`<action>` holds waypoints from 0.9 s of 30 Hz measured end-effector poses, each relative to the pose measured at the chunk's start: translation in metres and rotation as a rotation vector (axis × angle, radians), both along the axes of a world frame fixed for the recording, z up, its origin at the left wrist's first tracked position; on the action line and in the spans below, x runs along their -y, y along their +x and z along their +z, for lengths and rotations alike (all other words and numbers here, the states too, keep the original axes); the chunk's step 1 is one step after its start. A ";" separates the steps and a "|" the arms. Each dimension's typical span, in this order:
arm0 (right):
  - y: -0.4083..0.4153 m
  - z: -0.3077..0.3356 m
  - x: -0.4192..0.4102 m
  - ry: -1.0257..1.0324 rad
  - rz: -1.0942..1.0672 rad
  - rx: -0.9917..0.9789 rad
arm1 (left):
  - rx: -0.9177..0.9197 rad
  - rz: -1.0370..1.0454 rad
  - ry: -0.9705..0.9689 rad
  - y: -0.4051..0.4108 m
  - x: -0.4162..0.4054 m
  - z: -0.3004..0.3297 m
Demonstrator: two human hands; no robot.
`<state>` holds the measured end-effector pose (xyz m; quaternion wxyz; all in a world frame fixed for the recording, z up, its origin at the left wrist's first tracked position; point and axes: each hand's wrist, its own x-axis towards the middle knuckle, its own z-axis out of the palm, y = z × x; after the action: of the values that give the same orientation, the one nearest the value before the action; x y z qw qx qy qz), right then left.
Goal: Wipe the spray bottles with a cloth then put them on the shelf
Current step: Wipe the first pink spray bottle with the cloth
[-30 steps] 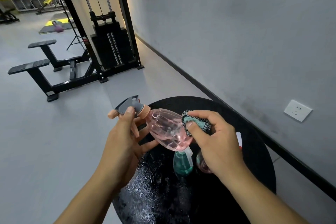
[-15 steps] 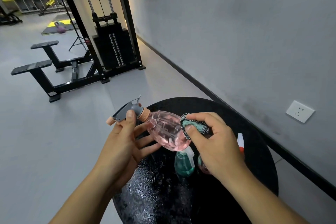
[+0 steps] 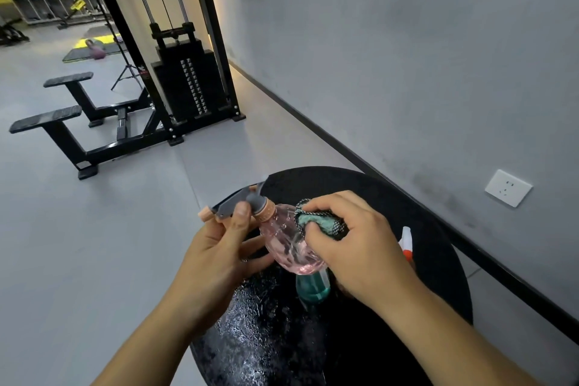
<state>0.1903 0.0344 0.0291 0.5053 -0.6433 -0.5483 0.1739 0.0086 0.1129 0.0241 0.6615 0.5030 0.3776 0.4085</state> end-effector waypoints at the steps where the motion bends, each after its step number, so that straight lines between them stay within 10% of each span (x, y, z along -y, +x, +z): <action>1: 0.000 0.000 0.000 0.002 -0.001 -0.005 | -0.003 -0.005 0.006 0.000 0.000 0.001; 27: 0.001 0.007 0.002 -0.019 0.023 -0.030 | -0.073 -0.056 0.092 -0.001 0.001 0.003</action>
<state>0.1914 0.0326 0.0357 0.5052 -0.6389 -0.5466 0.1943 0.0076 0.1117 0.0269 0.6346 0.5580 0.3679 0.3880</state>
